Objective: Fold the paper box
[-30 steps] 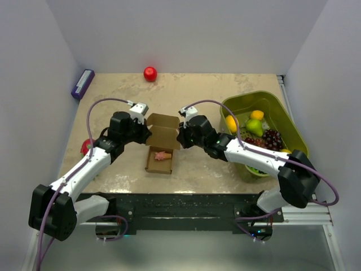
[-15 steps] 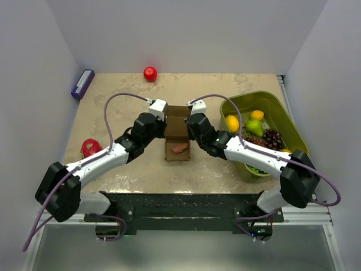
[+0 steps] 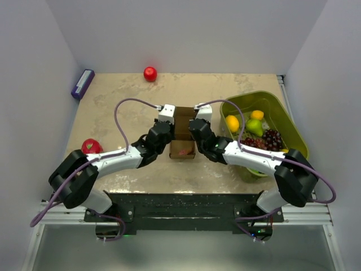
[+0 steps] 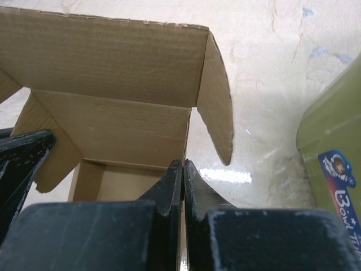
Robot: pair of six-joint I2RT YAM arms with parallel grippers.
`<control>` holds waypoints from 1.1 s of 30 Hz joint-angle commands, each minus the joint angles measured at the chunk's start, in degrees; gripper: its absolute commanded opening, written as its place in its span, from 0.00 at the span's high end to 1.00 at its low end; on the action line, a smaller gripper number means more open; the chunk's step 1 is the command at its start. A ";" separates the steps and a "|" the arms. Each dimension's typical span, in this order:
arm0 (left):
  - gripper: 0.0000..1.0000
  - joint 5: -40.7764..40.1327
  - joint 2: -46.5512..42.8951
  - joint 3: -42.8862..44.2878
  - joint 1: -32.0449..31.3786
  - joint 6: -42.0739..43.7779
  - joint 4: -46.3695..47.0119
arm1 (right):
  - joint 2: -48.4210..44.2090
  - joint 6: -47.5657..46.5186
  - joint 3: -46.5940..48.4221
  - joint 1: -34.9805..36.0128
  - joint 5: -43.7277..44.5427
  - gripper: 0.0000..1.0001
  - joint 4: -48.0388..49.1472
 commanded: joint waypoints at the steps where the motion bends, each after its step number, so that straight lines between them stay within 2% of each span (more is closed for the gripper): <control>1: 1.00 -4.94 1.35 -1.71 -2.88 -1.59 9.19 | -0.68 3.74 -2.66 1.55 2.45 1.00 9.28; 10: 1.00 -8.73 3.82 -5.49 -6.05 -4.04 11.23 | -0.33 6.81 -6.80 4.01 5.79 1.00 9.10; 18: 1.00 -13.12 6.45 -6.90 -9.21 -9.93 8.15 | 1.17 13.14 -6.18 6.56 11.42 1.00 1.99; 22: 1.00 -14.52 6.63 -8.30 -10.36 -11.87 7.01 | 0.82 16.12 -6.88 7.26 12.30 0.94 -1.17; 33: 1.00 -18.66 7.33 -10.77 -13.87 -14.42 4.37 | -0.41 22.72 -8.29 9.02 13.62 0.87 -8.03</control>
